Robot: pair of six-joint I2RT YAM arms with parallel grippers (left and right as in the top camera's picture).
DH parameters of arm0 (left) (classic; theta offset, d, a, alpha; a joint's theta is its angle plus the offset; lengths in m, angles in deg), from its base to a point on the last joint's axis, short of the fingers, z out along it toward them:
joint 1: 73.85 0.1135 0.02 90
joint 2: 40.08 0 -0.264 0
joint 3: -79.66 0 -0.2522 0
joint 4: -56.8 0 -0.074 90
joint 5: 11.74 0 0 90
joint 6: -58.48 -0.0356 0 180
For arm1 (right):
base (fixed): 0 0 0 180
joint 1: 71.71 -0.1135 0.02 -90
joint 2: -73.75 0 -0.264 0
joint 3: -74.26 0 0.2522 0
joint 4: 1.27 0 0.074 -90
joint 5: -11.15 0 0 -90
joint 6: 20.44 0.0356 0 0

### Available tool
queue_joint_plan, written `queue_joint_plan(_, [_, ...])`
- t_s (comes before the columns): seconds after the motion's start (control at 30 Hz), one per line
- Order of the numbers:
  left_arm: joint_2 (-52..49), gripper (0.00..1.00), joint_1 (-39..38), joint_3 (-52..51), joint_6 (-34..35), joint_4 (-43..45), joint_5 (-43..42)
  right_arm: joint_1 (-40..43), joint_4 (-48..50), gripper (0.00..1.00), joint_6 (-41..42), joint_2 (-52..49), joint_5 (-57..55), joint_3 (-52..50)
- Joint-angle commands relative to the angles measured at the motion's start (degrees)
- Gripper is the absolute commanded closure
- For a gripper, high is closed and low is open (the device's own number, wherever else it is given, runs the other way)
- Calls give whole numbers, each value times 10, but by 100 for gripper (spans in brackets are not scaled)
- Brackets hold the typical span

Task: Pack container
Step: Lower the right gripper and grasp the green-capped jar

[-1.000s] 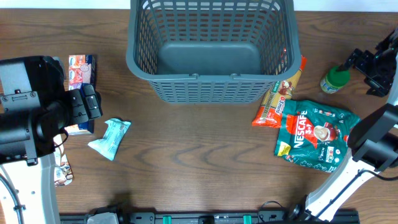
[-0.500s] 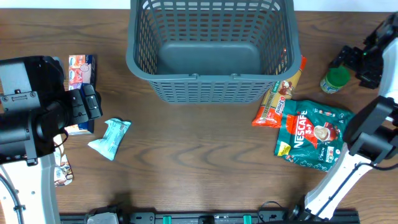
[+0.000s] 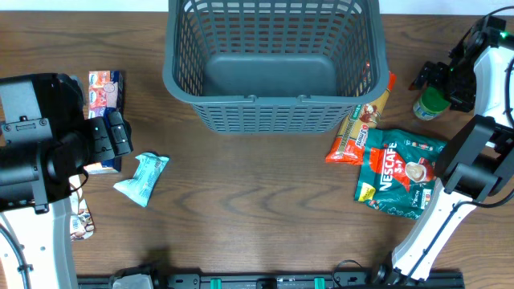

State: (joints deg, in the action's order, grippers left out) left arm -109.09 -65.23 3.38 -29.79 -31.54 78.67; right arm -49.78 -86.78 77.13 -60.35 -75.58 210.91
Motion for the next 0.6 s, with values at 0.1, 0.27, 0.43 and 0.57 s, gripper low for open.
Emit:
queue_joint_plan(0.1, [-2,2,3,12,9,-2,1,-1,5,1,-15,-7,-24,10])
queue_joint_plan(0.27, [-2,2,3,12,9,-2,1,-1,13,1,-15,-10,-29,9])
queue_joint_plan(0.43, [-2,2,3,12,9,-2,1,-1,28,1,-15,-10,-31,1])
queue_joint_plan(0.57, [-2,1,3,12,7,-2,1,-1,42,1,-15,-10,-30,-14])
